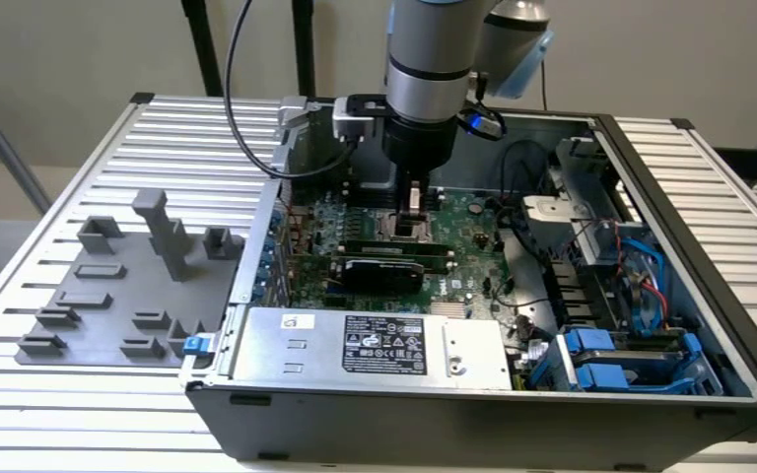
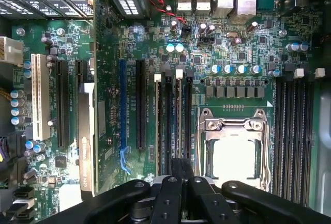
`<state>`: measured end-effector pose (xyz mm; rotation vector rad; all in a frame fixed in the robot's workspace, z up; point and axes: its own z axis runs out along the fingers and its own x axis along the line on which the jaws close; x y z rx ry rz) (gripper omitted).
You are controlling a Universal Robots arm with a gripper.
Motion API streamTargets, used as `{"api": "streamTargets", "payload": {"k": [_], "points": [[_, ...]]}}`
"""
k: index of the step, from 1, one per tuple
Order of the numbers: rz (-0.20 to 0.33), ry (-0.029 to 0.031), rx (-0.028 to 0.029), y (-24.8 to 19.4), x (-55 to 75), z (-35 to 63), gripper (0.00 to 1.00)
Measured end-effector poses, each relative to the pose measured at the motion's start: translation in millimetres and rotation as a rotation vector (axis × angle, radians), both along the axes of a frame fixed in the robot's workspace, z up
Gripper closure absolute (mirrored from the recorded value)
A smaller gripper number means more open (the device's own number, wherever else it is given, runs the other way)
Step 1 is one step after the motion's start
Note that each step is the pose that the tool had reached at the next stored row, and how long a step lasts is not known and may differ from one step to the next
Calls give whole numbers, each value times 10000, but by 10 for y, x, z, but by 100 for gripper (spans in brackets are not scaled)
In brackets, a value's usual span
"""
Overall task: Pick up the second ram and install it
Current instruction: 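Press down the second ram until it locks into place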
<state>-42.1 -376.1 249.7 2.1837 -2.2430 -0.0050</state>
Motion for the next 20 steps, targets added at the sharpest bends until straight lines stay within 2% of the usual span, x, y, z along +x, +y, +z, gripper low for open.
{"api": "streamTargets", "payload": {"k": [7, 18, 20], "points": [[0, 1, -1, 0, 0, -4, 100], [-11, 0, 0, 46, -4, -187, 100], [-13, 7, -19, 45, -6, -213, 100]]}}
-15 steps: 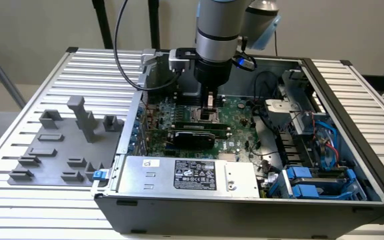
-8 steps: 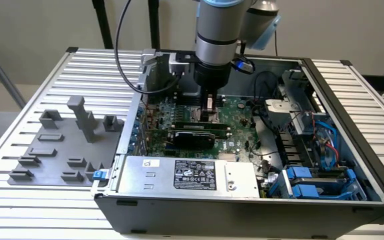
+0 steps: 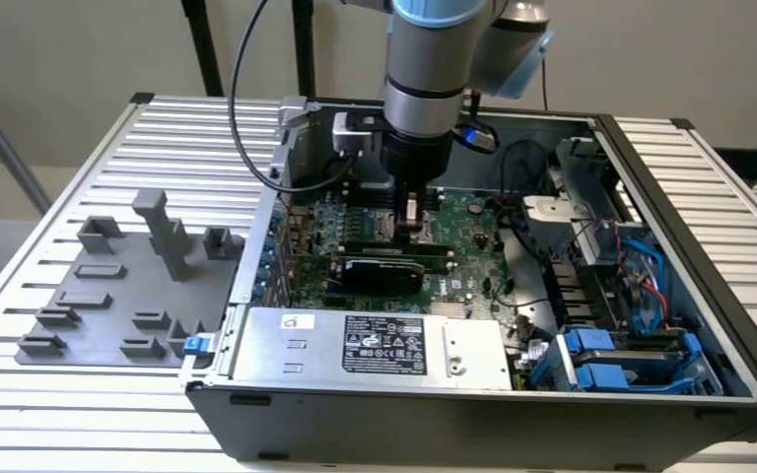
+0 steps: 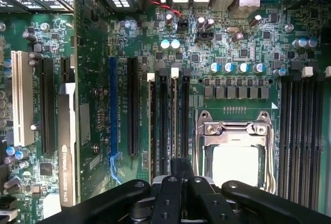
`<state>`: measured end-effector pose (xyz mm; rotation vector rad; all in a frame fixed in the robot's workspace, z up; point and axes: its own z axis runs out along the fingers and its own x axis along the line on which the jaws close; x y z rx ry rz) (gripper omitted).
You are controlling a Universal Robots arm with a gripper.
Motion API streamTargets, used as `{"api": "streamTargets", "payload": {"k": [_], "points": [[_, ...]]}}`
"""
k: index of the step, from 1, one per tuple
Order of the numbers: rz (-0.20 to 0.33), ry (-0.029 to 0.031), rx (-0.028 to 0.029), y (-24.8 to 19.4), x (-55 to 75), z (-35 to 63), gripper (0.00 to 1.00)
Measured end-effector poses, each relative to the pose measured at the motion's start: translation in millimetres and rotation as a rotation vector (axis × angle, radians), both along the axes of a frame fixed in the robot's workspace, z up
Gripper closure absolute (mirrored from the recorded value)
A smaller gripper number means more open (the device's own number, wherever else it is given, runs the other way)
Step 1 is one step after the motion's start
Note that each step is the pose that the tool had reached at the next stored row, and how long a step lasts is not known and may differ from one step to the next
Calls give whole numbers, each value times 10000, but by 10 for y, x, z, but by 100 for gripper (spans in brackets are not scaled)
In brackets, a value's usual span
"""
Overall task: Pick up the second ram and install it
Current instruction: 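Press down the second ram until it locks into place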
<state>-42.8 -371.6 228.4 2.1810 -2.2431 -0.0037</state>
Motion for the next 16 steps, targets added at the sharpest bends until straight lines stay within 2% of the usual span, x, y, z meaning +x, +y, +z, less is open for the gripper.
{"api": "streamTargets", "payload": {"k": [2, 5, 7, 10, 16], "points": [[-3, -1, 5, 3, -1, -38, 100], [-5, 2, 1, 2, -3, -41, 100], [-8, -2, 32, 7, -2, 24, 100], [-6, 12, 17, 6, -2, 129, 100], [-6, 12, 19, 5, -1, 129, 100]]}}
